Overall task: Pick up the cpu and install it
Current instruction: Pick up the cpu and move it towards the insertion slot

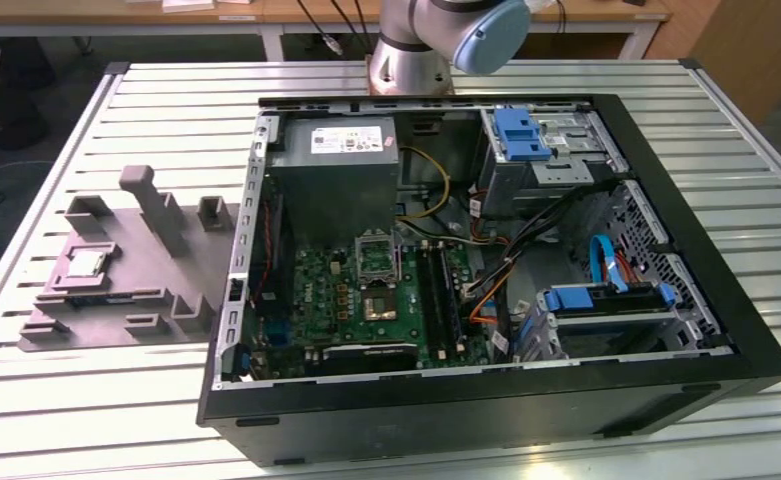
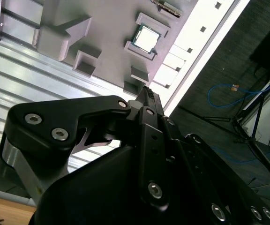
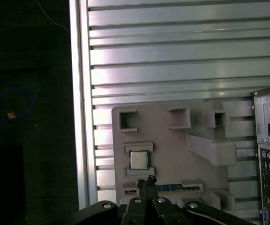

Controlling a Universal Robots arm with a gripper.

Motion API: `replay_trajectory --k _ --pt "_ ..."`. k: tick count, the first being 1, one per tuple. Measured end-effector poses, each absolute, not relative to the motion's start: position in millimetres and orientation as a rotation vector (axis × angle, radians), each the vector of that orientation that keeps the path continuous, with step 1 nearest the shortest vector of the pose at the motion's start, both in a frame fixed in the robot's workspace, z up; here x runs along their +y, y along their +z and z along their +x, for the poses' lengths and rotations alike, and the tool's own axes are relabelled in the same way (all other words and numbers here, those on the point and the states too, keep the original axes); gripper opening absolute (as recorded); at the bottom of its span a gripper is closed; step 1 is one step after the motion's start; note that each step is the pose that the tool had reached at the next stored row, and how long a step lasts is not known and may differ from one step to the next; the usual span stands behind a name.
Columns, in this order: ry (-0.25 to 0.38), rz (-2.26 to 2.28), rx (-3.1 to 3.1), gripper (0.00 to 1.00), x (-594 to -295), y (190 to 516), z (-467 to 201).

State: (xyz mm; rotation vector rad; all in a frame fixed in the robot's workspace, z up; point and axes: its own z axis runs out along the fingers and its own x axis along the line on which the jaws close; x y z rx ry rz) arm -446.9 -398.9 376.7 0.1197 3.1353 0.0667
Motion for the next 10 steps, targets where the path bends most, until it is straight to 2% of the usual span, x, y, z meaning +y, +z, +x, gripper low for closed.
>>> replay_trajectory --k 5,6,7,10 --pt "0.067 0.12 3.135 0.11 -398.9 376.7 -447.0" --pt "0.067 0.12 3.135 0.16 -398.9 376.7 -447.0" --pt "0.067 0.12 3.135 0.16 -398.9 376.7 -447.0" --pt "0.067 0.12 3.135 0.35 -398.9 376.7 -447.1"
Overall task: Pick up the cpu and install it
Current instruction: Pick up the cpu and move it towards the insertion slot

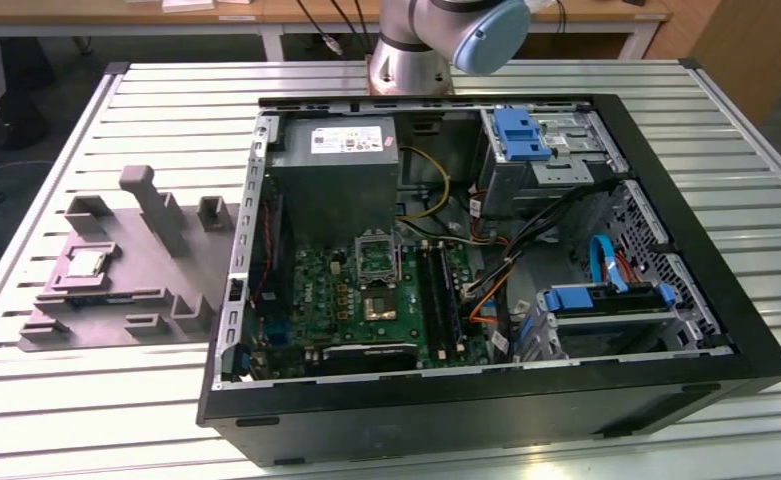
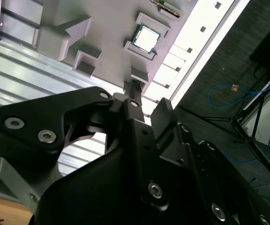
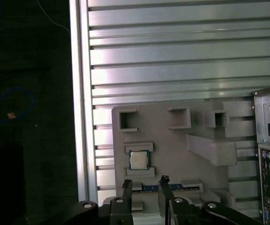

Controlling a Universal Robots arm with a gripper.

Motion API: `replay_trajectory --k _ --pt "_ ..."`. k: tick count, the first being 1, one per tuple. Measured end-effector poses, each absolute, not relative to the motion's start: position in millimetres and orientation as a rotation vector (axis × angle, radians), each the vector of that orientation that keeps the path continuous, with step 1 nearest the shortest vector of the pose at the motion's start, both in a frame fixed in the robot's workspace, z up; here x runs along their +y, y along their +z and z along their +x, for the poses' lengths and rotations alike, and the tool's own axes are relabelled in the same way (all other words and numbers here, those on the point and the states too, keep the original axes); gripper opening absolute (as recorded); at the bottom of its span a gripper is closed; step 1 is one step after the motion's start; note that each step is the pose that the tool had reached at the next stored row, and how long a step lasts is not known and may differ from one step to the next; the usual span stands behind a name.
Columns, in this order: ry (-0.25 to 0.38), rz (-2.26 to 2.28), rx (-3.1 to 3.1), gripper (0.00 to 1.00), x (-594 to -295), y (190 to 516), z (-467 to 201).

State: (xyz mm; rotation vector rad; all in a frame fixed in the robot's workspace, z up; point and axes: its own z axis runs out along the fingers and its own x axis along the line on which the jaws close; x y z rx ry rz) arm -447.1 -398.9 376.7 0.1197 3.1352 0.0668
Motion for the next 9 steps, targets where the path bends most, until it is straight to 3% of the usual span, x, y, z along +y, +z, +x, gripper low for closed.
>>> replay_trajectory --k 5,9 --pt "0.067 0.12 3.135 0.53 -399.0 376.7 -447.2" --pt "0.068 0.107 3.136 0.53 -398.9 376.2 -447.3"
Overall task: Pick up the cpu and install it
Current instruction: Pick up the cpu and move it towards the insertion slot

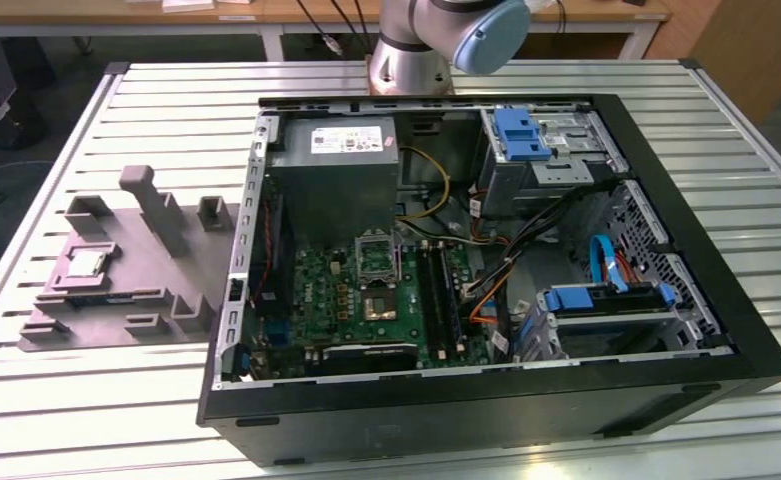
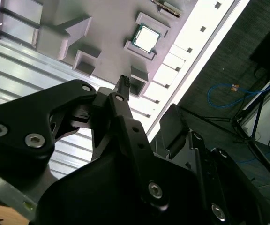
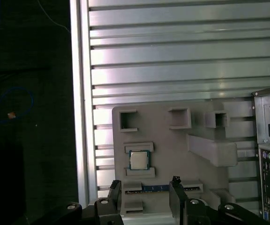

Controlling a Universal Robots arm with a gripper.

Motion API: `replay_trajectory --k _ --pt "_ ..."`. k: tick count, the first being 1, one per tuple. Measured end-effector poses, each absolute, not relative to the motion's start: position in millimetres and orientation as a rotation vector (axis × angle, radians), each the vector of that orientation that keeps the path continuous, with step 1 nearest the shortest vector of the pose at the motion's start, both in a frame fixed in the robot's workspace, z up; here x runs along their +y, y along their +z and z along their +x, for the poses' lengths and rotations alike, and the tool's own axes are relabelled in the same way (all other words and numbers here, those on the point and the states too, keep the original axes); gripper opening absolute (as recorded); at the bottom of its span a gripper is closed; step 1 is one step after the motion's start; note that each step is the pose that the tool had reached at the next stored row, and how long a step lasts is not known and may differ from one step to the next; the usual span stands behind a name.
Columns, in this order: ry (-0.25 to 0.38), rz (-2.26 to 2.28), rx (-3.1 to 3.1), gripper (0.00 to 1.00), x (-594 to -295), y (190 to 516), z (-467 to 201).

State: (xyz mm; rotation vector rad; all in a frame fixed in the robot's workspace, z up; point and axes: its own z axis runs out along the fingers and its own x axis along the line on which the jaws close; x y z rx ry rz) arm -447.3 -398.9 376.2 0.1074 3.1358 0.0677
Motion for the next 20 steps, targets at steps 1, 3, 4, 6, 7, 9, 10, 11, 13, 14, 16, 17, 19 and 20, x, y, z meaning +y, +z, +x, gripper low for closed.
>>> replay_trajectory --k 1,3,4,6,7,9,10,11,13,14,16,17,19,20 --pt "0.068 0.09 3.137 0.53 -398.9 375.9 -447.3" --pt "0.069 0.068 3.137 0.53 -399.1 374.9 -447.5" --pt "0.069 0.067 3.137 0.53 -399.2 374.5 -447.5" --pt "0.07 0.066 3.138 0.53 -399.2 374.3 -447.7" --pt "0.078 0.066 3.137 0.53 -399.2 373.8 -447.7" --pt "0.078 0.067 3.137 0.53 -399.2 371.4 -447.7" --pt "0.078 0.067 3.137 0.53 -399.2 371.3 -447.7" --pt "0.078 0.067 3.137 0.53 -399.2 371.3 -447.7" --pt "0.079 0.067 3.137 0.53 -399.1 371.3 -447.7" --pt "0.081 0.067 3.137 0.53 -399.2 371.2 -447.7" --pt "0.081 0.067 3.137 0.53 -399.2 370.0 -447.7" --pt "0.081 0.067 3.137 0.53 -399.2 370.0 -447.7" --pt "0.081 0.067 3.137 0.53 -399.1 369.5 -447.7" --pt "0.081 0.067 3.137 0.53 -399.2 369.1 -447.7"
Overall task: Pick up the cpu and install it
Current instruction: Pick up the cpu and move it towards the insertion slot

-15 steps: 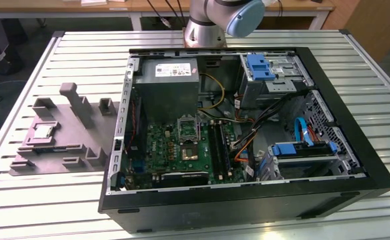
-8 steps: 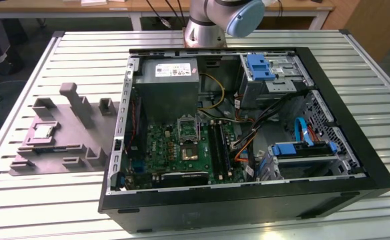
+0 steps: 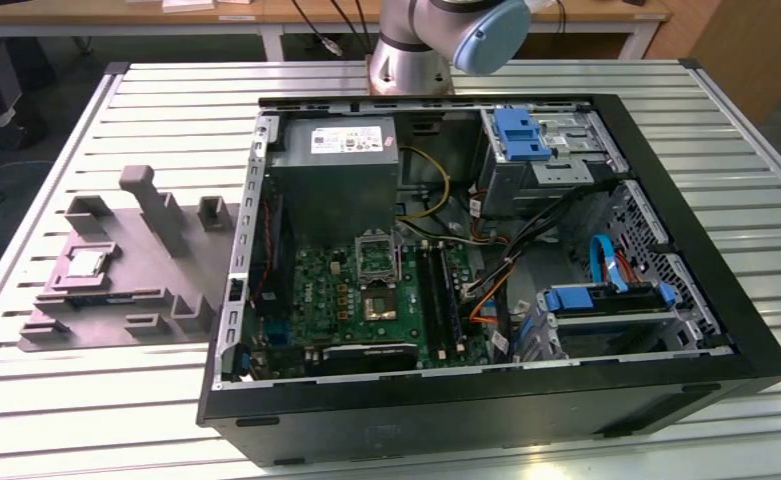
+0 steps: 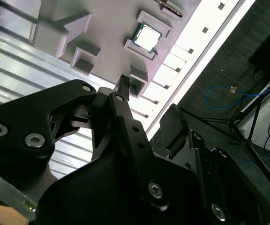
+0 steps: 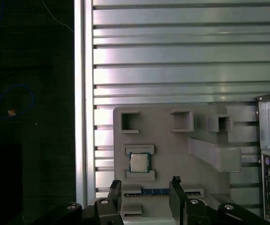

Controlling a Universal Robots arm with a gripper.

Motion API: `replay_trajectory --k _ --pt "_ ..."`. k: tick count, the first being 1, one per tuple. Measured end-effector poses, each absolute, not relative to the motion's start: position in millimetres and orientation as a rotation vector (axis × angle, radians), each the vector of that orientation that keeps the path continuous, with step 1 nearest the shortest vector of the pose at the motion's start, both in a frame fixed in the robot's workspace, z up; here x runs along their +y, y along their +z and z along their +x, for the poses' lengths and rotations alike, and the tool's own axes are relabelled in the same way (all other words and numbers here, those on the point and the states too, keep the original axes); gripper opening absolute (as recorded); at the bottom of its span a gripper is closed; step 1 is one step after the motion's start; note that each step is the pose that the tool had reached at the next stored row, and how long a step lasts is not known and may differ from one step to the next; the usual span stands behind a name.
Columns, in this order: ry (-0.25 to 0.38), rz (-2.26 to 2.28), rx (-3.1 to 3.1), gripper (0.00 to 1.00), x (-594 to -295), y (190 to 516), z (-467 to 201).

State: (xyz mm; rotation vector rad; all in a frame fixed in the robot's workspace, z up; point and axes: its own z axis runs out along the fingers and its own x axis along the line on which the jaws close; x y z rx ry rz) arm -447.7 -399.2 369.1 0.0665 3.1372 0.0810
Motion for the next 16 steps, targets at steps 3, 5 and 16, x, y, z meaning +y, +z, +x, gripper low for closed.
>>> replay_trajectory --k 3,5,16 --pt "0.081 0.067 3.137 0.53 -399.2 367.5 -447.7" --pt "0.081 0.067 3.137 0.53 -399.2 366.1 -447.7" --pt "0.081 0.057 3.138 0.53 -399.7 357.2 -447.7"
